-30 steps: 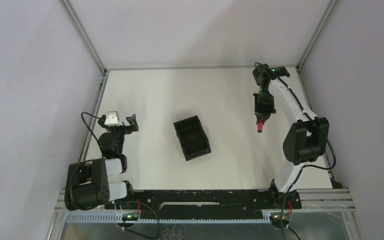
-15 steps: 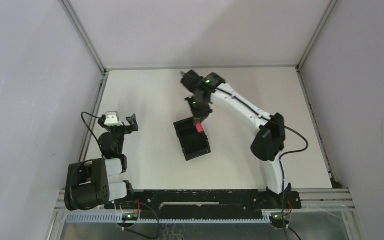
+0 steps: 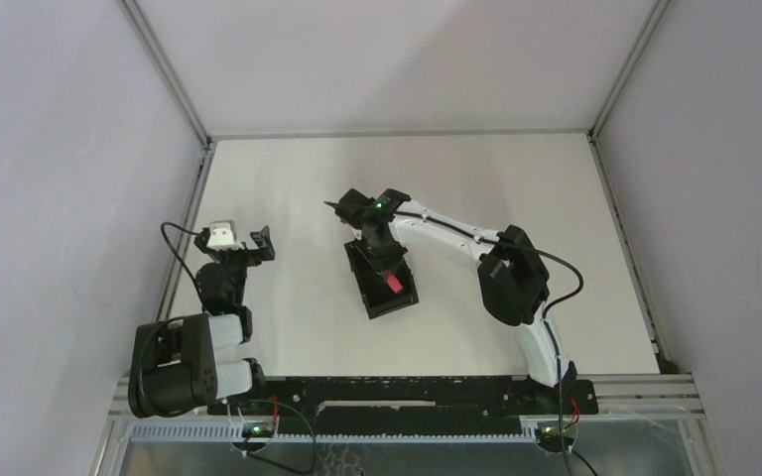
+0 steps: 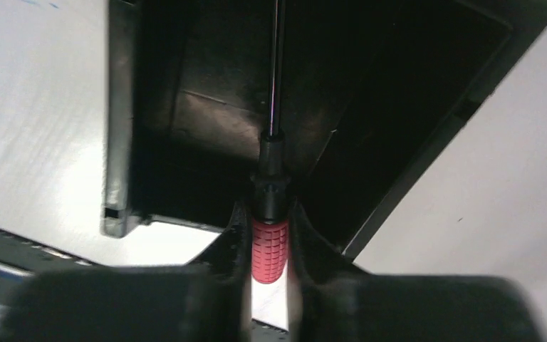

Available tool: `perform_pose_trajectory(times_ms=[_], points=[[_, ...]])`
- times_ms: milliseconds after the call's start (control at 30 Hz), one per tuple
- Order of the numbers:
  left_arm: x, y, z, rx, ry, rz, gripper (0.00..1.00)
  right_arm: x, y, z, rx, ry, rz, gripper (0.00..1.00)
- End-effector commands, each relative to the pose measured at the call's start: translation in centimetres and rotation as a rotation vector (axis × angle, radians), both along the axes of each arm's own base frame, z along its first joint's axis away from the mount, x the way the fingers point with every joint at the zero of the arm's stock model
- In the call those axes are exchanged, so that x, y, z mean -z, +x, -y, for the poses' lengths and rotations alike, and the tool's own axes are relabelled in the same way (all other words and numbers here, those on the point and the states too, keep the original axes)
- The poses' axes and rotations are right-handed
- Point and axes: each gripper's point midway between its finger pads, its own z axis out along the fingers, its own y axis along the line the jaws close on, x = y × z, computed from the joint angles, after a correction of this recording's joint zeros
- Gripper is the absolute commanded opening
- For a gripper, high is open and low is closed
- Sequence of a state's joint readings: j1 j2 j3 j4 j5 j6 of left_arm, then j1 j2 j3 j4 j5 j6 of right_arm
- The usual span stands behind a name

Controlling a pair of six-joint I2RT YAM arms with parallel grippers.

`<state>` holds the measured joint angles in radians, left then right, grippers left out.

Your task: Put the screwdriver in the bin

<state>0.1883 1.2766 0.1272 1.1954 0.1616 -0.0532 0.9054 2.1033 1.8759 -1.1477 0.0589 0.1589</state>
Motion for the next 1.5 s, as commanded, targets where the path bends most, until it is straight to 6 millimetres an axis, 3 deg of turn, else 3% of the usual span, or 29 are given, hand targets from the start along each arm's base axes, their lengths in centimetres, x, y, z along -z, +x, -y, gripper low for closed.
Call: perform_pose_trajectory(times_ms=[0,67,167,367,600,633,667,700,833,1000,1133,1267,1333,1467], points=[[-0.7,0.0,0.0,0.004,0.006,0.031,1.0,1.6,1.9,-0.5,-0.023,0.005,0.08,0.23],[-0.7,0.0,0.0,0.006,0.006,0.031,1.0,1.7,2.0,-0.5,-0.016,0.003,0.089,0.42],[-0.7,0.0,0.1,0.006,0.005,0.031,1.0,1.0,2.2,-0.8,-0.01,0.027,0.116,0.5],[-0.8,0.0,0.0,0.004,0.006,0.032,1.0,-1.7,2.5,-1.1,0.006,0.065,0.179,0.5],[-0.8,0.0,0.0,0.004,0.006,0.032,1.0,-7.6,2.3,-1.5,0.015,0.167,0.265,0.51],[-0.8,0.0,0.0,0.005,0.006,0.033,1.0,-8.8,2.3,-1.3,0.015,0.185,0.287,0.57],[-0.8,0.0,0.0,0.004,0.006,0.034,1.0,-9.9,2.4,-1.1,0.019,0.203,0.313,0.73],[-0.8,0.0,0.0,0.004,0.006,0.033,1.0,-10.9,2.4,-0.7,0.022,0.214,0.34,0.96],[-0.7,0.0,0.0,0.005,0.006,0.031,1.0,-14.3,2.7,0.5,0.005,0.282,0.441,1.0],[-0.8,0.0,0.0,0.005,0.006,0.032,1.0,-16.8,4.0,5.4,0.163,0.374,0.515,1.0],[-0.8,0.0,0.0,0.003,0.008,0.031,1.0,-16.8,4.6,10.8,0.346,0.516,0.547,1.0],[-0.7,0.0,0.0,0.004,0.007,0.029,1.0,-14.7,4.3,16.5,0.52,0.606,0.578,1.0],[-0.8,0.0,0.0,0.004,0.007,0.031,1.0,-12.3,3.8,19.5,0.613,0.587,0.588,1.0],[-0.8,0.0,0.0,0.004,0.007,0.031,1.0,-9.6,2.9,23.6,0.734,0.558,0.632,1.0]])
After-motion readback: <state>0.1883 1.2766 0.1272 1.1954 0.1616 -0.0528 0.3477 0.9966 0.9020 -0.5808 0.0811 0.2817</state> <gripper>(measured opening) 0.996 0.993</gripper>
